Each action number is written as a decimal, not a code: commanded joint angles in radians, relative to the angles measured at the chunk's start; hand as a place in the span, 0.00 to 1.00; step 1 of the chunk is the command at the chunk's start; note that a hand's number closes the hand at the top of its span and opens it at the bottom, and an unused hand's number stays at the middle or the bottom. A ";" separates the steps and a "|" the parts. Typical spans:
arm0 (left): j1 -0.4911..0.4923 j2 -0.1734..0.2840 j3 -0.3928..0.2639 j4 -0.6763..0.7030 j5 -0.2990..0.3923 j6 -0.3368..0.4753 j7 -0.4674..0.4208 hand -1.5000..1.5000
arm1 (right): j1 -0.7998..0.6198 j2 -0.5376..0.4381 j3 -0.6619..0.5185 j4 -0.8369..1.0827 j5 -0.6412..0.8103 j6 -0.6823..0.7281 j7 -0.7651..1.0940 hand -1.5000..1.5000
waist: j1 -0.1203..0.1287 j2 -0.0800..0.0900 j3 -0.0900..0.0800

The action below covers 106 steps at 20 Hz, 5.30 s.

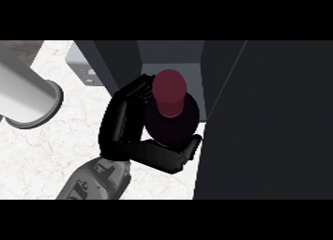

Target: Pick up the wine, place it into the cabinet and close the cabinet

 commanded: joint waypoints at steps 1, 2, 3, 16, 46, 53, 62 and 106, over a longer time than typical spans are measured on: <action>-0.052 0.000 -0.043 0.066 0.006 0.082 -0.021 1.00 | 0.037 0.044 0.097 -0.131 0.025 -0.038 0.068 0.00 | 0.000 -0.001 -0.001; -0.106 0.000 -0.052 0.087 0.001 0.133 0.003 1.00 | 0.046 0.015 0.021 -0.131 -0.049 -0.017 0.065 0.00 | -0.002 0.000 0.000; -0.125 0.000 -0.078 0.076 -0.009 0.184 0.038 1.00 | -0.005 0.002 -0.012 -0.096 -0.067 -0.017 0.072 0.00 | 0.001 0.000 0.000; -0.154 0.000 0.015 0.213 0.058 0.126 -0.071 1.00 | 0.039 -0.004 -0.026 -0.130 -0.098 0.020 0.054 0.00 | 0.003 0.000 0.000; -0.140 0.010 0.081 0.645 0.174 0.069 -0.533 1.00 | -0.041 0.005 -0.022 -0.078 -0.046 -0.006 0.084 0.00 | 0.007 0.000 -0.001; -0.237 0.000 0.132 0.793 0.185 0.021 -0.521 1.00 | 0.010 0.018 -0.019 -0.139 -0.067 0.003 0.090 0.00 | -0.002 0.001 0.000; -0.404 0.005 0.230 1.019 0.212 -0.015 -0.536 1.00 | -0.024 0.003 -0.077 -0.052 -0.120 0.038 0.050 0.00 | -0.005 0.004 0.000; -0.701 0.063 0.492 1.593 0.319 -0.108 -0.838 1.00 | 0.013 0.063 0.002 -0.017 -0.077 0.073 -0.045 0.00 | -0.054 0.027 -0.001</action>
